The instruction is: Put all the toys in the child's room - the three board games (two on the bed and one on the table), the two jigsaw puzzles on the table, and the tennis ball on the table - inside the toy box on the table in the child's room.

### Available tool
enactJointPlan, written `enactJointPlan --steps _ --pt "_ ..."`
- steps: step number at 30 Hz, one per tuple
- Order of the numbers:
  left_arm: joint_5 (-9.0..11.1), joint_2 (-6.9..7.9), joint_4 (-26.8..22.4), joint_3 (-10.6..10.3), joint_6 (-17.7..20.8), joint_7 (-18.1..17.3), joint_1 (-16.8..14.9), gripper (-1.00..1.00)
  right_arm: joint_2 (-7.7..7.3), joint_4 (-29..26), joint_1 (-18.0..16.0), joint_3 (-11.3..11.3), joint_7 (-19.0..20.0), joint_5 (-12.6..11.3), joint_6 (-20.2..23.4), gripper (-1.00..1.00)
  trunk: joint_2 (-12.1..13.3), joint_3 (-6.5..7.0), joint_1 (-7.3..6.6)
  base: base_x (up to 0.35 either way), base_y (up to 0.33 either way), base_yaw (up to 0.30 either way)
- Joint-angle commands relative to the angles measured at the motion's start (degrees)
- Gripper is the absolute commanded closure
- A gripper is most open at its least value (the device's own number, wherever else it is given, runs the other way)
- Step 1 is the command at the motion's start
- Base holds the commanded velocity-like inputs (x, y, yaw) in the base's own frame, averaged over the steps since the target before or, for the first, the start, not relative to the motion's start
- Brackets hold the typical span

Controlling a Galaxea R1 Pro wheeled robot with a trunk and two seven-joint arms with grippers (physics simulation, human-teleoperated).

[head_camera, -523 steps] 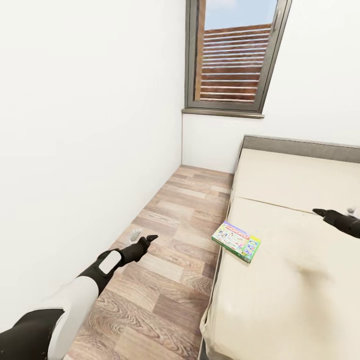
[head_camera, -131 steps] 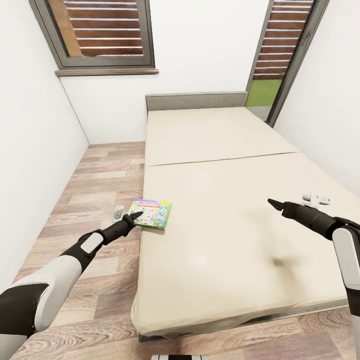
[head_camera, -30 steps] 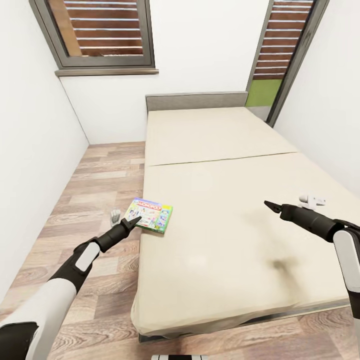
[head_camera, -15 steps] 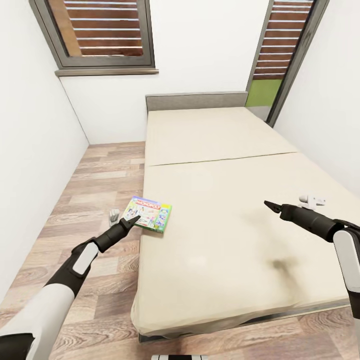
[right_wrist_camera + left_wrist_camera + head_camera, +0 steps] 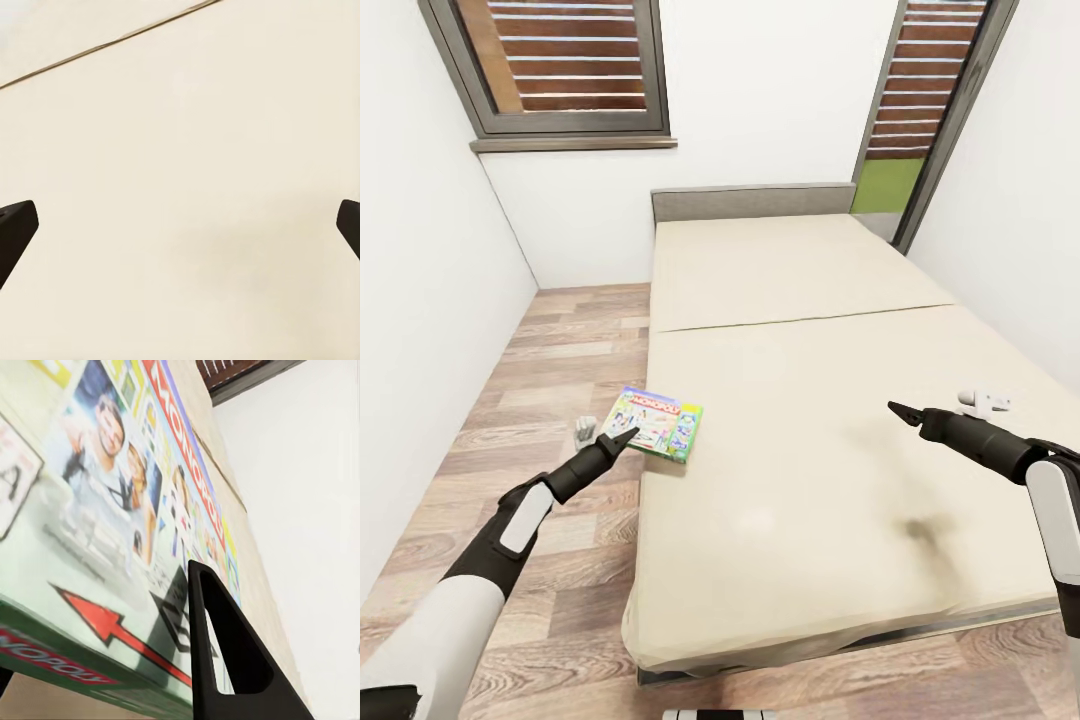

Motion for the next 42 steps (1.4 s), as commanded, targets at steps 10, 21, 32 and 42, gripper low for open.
enactJointPlan --steps 10,21,32,42 --pt "0.53 0.06 -12.61 -0.03 8.90 0.48 3.58 1.00 -0.09 -0.02 0.06 0.06 1.37 0.29 0.35 -1.00 -0.02 -0.04 -0.01 0.000 0.000 0.000" --pt "1.86 -2.49 -23.90 -0.47 18.76 10.87 7.09 1.00 -0.52 -0.02 0.33 -0.13 6.43 0.29 3.22 -1.00 -0.02 -0.04 -0.01 0.000 0.000 0.000" --pt "3.17 -4.85 -38.28 -0.69 25.44 18.23 13.45 1.00 -1.80 -0.02 1.56 -0.32 18.21 0.35 9.92 -1.00 -0.02 -0.04 -0.01 0.000 0.000 0.000" --pt "3.73 -5.33 -46.96 -0.56 27.94 24.39 17.60 1.00 -5.27 -0.02 2.71 -0.57 25.71 0.39 9.92 -1.00 0.39 0.14 -0.23 0.000 0.000 0.000"
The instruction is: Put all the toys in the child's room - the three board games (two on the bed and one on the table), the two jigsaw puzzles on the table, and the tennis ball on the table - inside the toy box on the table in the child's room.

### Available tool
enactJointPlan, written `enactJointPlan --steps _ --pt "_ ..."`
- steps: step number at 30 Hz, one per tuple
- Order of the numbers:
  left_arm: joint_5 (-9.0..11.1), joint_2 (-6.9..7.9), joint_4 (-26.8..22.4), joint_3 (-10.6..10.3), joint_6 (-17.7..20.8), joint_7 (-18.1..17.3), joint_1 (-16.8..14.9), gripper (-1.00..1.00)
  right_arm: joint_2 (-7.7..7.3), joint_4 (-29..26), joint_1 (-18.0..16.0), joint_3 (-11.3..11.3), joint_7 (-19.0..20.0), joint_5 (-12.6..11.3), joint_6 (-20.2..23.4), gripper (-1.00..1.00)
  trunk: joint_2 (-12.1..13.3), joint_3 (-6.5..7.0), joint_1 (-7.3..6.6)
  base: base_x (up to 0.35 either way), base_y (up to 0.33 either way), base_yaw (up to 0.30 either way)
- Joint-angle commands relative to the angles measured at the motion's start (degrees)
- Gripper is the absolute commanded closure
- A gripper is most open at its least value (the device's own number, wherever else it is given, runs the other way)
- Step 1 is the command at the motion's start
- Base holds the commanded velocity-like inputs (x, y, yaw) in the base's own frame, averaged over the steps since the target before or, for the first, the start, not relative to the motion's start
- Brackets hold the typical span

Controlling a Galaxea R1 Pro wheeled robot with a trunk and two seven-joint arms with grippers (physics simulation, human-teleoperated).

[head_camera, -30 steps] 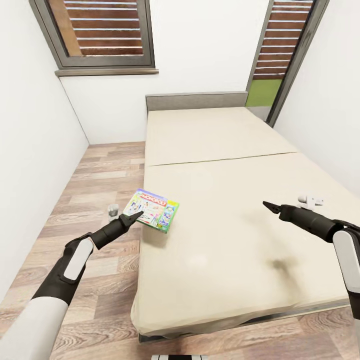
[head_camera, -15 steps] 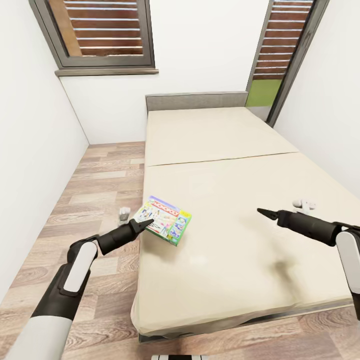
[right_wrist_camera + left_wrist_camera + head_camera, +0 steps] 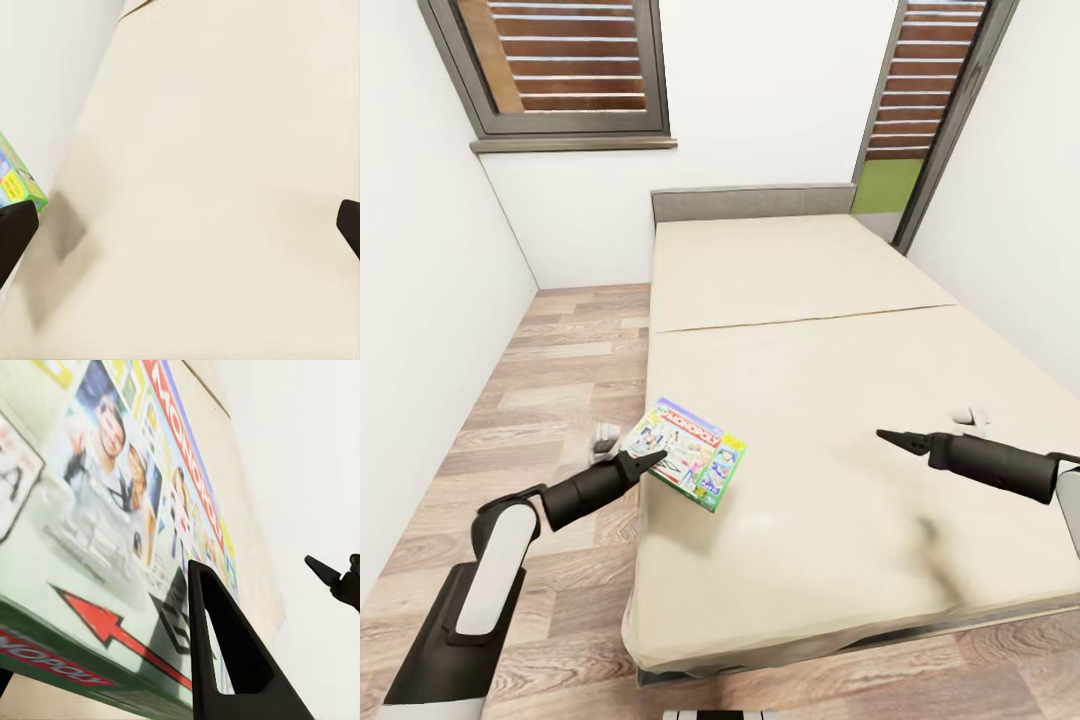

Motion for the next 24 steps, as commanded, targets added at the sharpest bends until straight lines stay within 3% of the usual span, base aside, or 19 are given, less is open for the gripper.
enactJointPlan --steps 1,5,14,17,24 --pt "-0.12 -0.03 -0.41 0.16 0.45 -0.04 0.17 1.00 -0.20 -0.01 0.01 -0.07 0.74 0.29 0.25 -1.00 0.40 0.14 -0.23 0.000 0.000 0.000" --pt "0.48 -0.03 -0.96 0.33 0.69 0.40 0.49 1.00 -0.49 -0.01 0.07 -0.08 1.24 0.28 0.25 -1.00 2.00 0.86 -1.11 0.000 0.000 0.000" --pt "5.42 0.56 -1.75 0.96 1.02 1.15 1.23 1.00 -0.69 -0.01 0.17 0.00 1.93 0.28 0.25 -1.00 5.61 2.48 -3.09 0.000 0.000 0.000" --pt "7.10 0.78 -1.85 2.23 1.13 1.24 1.60 1.00 -0.61 -0.01 0.18 0.10 2.02 0.28 0.25 -1.00 6.82 3.02 -3.75 0.000 0.000 0.000" --pt "8.75 0.88 -1.92 3.70 1.87 1.30 1.92 1.00 -0.47 -0.01 0.19 0.23 2.08 0.28 0.25 -1.00 9.63 4.55 -5.29 0.000 0.000 0.000"
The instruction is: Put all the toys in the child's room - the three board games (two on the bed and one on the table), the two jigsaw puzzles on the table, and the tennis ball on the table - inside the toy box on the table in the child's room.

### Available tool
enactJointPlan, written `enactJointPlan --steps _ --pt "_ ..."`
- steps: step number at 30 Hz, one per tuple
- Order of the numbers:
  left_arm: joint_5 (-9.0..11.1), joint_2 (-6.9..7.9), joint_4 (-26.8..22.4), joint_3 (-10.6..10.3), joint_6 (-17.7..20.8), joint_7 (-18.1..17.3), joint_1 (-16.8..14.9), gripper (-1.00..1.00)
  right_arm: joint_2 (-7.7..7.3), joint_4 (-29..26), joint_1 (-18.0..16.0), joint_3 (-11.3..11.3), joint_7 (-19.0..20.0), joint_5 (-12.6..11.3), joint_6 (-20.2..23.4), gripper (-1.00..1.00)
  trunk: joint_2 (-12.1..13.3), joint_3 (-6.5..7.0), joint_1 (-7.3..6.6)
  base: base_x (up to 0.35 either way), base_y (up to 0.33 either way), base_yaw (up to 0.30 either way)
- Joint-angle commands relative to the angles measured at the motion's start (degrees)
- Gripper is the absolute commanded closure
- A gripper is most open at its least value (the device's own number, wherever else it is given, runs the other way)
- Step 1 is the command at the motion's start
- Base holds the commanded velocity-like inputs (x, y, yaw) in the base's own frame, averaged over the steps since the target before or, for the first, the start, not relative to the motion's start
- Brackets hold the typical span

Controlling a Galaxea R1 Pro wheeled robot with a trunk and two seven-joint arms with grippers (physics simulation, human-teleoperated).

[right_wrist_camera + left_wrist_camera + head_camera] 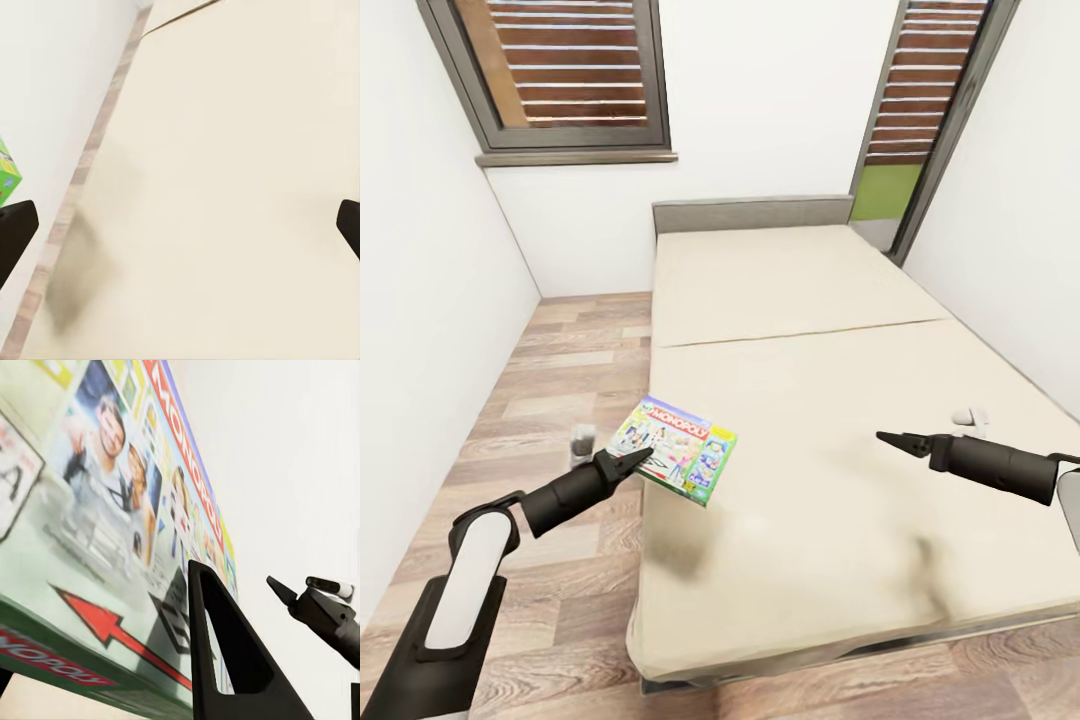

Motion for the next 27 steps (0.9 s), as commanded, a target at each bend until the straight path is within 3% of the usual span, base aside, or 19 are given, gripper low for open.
enactJointPlan --steps 1,7,13,18,27 --pt "-0.25 -0.04 0.00 0.21 0.35 -0.43 0.00 1.00 0.06 0.00 -0.04 -0.04 0.39 0.29 0.23 -1.00 0.40 0.22 -0.23 0.000 0.000 0.000" --pt "0.18 -0.32 -0.02 0.31 0.60 -0.40 0.90 1.00 0.22 0.00 -0.04 0.19 0.40 0.29 0.23 -1.00 2.81 1.76 -1.55 0.000 0.000 0.000" --pt "0.27 -0.44 0.09 0.27 0.65 -0.29 5.28 1.00 0.43 0.00 0.00 0.65 0.41 0.25 0.23 -1.00 5.21 3.16 -2.87 0.000 0.000 0.000" --pt "0.08 -0.56 0.18 0.22 0.54 -0.12 6.65 1.00 0.70 0.00 0.06 1.33 0.38 0.25 0.23 -1.00 7.22 4.18 -3.97 0.000 0.000 0.000" --pt "-0.45 -1.00 1.04 0.16 -0.10 0.27 9.25 1.00 3.60 0.06 2.42 2.93 0.33 0.59 0.23 -1.00 10.83 5.86 -5.94 0.000 0.000 0.000"
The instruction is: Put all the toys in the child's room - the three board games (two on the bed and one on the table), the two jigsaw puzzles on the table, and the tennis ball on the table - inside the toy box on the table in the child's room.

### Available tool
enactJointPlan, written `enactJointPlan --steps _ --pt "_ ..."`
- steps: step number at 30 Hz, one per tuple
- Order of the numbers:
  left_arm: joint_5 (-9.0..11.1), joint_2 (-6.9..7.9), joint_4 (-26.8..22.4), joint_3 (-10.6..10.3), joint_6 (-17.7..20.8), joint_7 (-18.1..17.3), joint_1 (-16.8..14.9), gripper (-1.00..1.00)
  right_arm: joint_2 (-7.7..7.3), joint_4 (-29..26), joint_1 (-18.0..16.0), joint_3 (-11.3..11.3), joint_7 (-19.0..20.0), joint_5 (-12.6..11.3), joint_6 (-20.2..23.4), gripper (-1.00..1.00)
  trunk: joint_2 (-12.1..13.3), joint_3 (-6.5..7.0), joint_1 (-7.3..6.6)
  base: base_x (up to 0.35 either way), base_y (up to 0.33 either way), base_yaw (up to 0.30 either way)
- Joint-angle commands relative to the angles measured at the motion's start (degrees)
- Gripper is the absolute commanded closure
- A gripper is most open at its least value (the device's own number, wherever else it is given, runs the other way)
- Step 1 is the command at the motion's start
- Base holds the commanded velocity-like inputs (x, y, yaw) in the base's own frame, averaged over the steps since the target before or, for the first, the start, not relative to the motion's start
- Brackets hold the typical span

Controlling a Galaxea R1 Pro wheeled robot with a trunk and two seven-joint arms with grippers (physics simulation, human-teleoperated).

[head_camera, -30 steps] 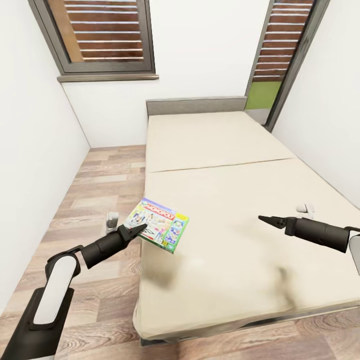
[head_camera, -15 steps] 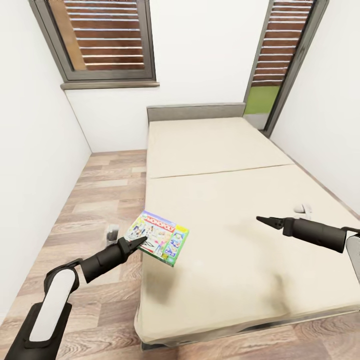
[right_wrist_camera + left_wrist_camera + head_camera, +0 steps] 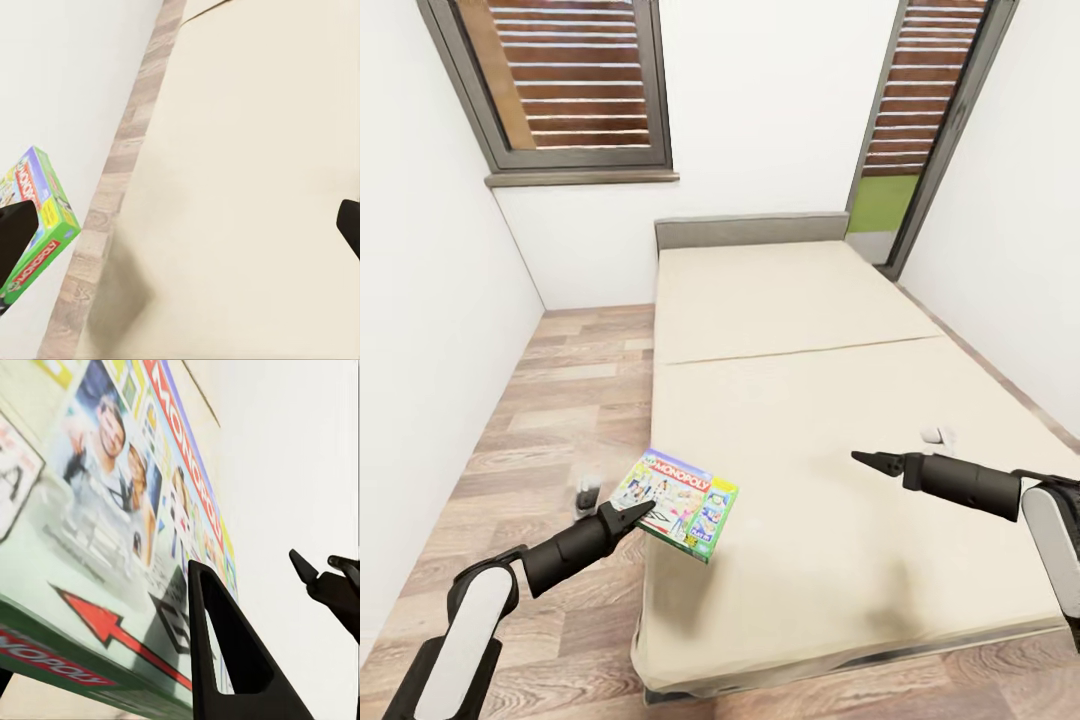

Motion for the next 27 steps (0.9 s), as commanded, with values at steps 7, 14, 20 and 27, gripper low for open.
enactJointPlan --steps 7,14,20,27 --pt "-0.21 -0.19 0.24 0.08 0.08 -0.39 1.44 1.00 0.89 0.01 1.57 0.16 -0.19 0.61 0.23 -1.00 2.80 1.24 -1.55 0.000 0.000 0.000" --pt "-0.14 -0.70 0.40 0.12 -0.36 -0.40 2.03 1.00 1.10 0.01 2.29 0.01 0.01 0.67 0.23 -1.00 5.61 2.50 -3.09 0.000 0.000 0.000" --pt "-0.38 -0.92 0.45 0.21 -0.77 -0.40 2.79 1.00 1.26 0.01 2.48 -0.02 0.12 0.68 0.14 -1.00 8.02 3.58 -4.41 0.000 0.000 0.000" --pt "-0.24 -1.03 0.49 0.40 -1.37 -0.64 3.70 1.00 1.38 0.01 2.56 0.35 0.18 0.69 0.11 -1.00 10.83 4.83 -5.94 0.000 0.000 0.000"
